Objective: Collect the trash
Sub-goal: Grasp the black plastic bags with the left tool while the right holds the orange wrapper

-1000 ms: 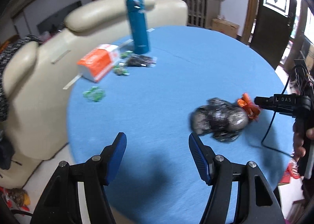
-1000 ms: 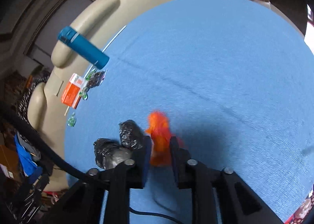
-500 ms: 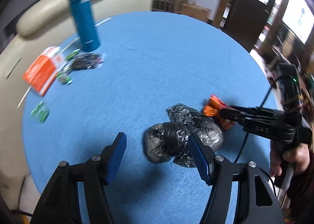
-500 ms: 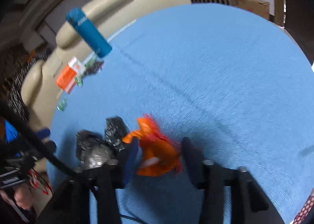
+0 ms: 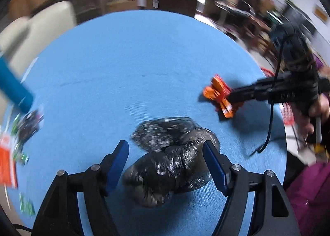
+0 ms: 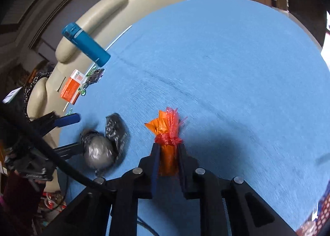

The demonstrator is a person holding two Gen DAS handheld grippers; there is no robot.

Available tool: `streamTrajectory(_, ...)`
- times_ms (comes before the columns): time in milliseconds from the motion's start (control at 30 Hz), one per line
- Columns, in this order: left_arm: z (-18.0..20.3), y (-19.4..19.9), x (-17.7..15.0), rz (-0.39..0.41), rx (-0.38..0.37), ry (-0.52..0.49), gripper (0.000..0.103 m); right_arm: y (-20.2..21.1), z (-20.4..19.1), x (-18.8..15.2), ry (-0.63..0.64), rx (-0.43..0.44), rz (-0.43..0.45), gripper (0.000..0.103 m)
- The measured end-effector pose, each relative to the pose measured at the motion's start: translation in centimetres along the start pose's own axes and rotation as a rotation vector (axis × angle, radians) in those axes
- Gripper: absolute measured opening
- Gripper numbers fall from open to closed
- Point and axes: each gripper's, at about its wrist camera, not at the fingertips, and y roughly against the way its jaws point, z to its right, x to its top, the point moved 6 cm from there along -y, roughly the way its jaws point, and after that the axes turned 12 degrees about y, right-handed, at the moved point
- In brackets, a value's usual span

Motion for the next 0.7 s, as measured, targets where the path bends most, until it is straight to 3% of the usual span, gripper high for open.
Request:
streamTrajectory(267, 1.0, -1.3, -0.7, -0.058, -0.079, -0.112, 0.075, 0.9, 0.2, -1.1, -0.076, 0.015, -0.024, 0.021)
streamTrajectory(333, 1.2, -1.4, -1.3, -0.064, -0.086, -0.114, 0.075, 0.6, 0.2, -0.9, -0.104, 0.032, -0.024, 0.027)
streamTrajectory(367, 1.3, -1.3, -1.5, -0.066, -0.089, -0.114, 0.075, 0.5, 0.2, -0.7, -0.107, 0.029, -0.022, 0.04)
streamTrajectory(400, 1.5, -1.2, -1.7, -0.067, -0.088, -0.115, 0.075, 0.4, 0.3, -0.3, -0.104, 0.018, -0.013, 0.064)
streamTrajectory(433, 1.5, -1.2, -1.9, -0.066, -0.081, -0.117, 0.075, 0.3, 0.3, -0.1, -0.101, 0.011, -0.009, 0.072)
streamTrajectory(533, 1.6, -1.0, -2.0, -0.053, -0.082, -0.099, 0.075, -0.1, 0.1, 0.5, -0.077, -0.001, 0.036, 0.067)
streamTrajectory(567, 1.7, -1.0, -1.9, -0.048, -0.084, -0.09, 0.075, -0.3, 0.0, 0.6, -0.06, -0.016, 0.034, 0.05)
streamTrajectory(600, 1.7, -1.1, -1.7, -0.043, -0.075, -0.083, 0.075, -0.7, 0.1, 0.6, -0.045, -0.039, 0.019, 0.041)
streamTrajectory(633, 1.6, -1.4, -1.7, -0.048, -0.055, -0.079, 0.075, -1.0, 0.1, 0.6, -0.044, -0.048, 0.027, 0.039)
streamTrajectory(700, 1.8, -1.8, -1.9, -0.062, -0.05, -0.066, 0.057, -1.3, 0.0, 0.8, -0.039, -0.045, 0.019, 0.031)
